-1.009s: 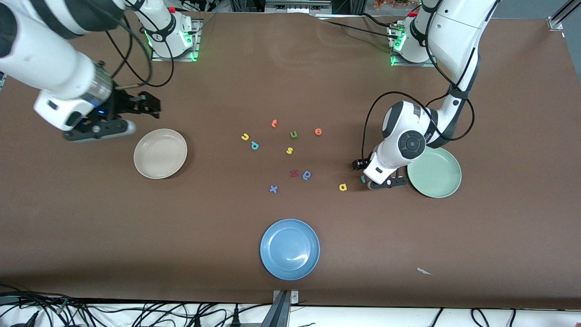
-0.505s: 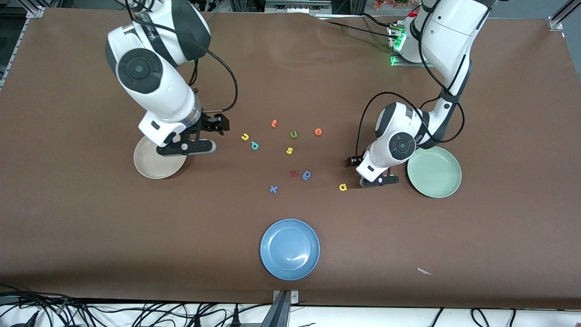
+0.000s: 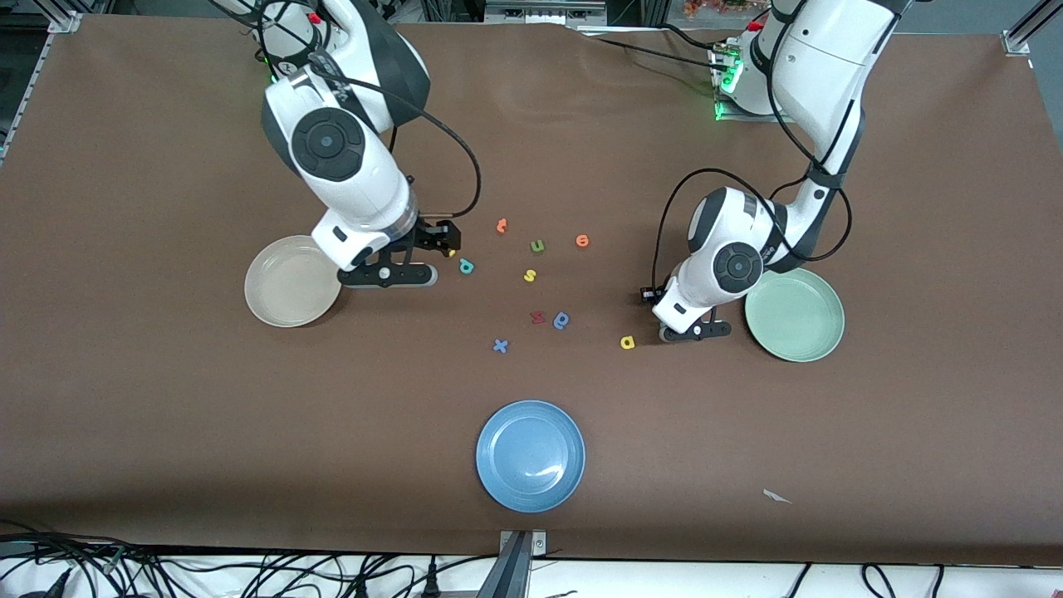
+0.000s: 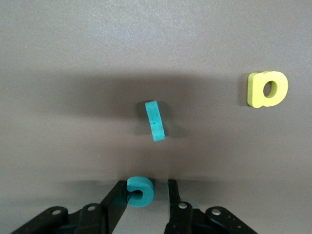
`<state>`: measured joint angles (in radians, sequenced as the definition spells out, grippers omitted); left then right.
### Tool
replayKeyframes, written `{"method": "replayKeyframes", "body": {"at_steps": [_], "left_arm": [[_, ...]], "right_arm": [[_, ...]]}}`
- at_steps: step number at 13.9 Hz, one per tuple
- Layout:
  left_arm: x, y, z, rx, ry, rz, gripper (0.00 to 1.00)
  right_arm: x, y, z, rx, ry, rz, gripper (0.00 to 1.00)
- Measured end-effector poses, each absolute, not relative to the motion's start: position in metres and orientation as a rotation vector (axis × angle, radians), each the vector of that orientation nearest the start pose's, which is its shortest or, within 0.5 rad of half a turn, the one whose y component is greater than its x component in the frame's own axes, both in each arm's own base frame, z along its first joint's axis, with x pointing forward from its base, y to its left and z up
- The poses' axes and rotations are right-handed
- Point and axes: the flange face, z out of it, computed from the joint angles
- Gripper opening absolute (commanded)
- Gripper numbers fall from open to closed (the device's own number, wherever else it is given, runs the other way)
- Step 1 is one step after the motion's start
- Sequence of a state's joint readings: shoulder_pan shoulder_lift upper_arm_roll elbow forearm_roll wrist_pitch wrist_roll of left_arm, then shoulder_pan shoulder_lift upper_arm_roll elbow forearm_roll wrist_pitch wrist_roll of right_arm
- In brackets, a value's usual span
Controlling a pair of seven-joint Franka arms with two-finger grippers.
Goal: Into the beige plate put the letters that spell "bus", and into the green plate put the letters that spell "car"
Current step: 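Carry cyan c to the green plate while the right gripper grasps yellow u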
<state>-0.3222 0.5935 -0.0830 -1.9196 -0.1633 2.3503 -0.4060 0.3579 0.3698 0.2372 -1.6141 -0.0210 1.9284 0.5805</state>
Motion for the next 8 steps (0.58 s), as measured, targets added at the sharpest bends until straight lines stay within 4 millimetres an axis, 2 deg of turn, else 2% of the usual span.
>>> {"method": "replayKeyframes", "body": {"at_steps": [1,2,6,8], "left_arm": [[0.558,-0.241,0.169,-3.194,-0.217,0.337,0.04],[0.559,-0.242,0.171,-3.197,-0.215,0.332,0.00],[0.559,-0.244,0.172,-3.200,-0.211,0.328,0.00],[0.567,-0.244,0.181,-3.213,-0.215,0.296,0.00]], "right_arm": [[0.550,0.358,0.399,-3.103,-0.017,0.096,1.00],[0.543,0.362,0.381,-3.102,-0.029,0.078,1.00],[0.509,0.363,0.311,-3.108,-0.060,0.082,1.00],[0.490,0.358,0.284,-3.139,-0.077,0.057,1.00]]}}
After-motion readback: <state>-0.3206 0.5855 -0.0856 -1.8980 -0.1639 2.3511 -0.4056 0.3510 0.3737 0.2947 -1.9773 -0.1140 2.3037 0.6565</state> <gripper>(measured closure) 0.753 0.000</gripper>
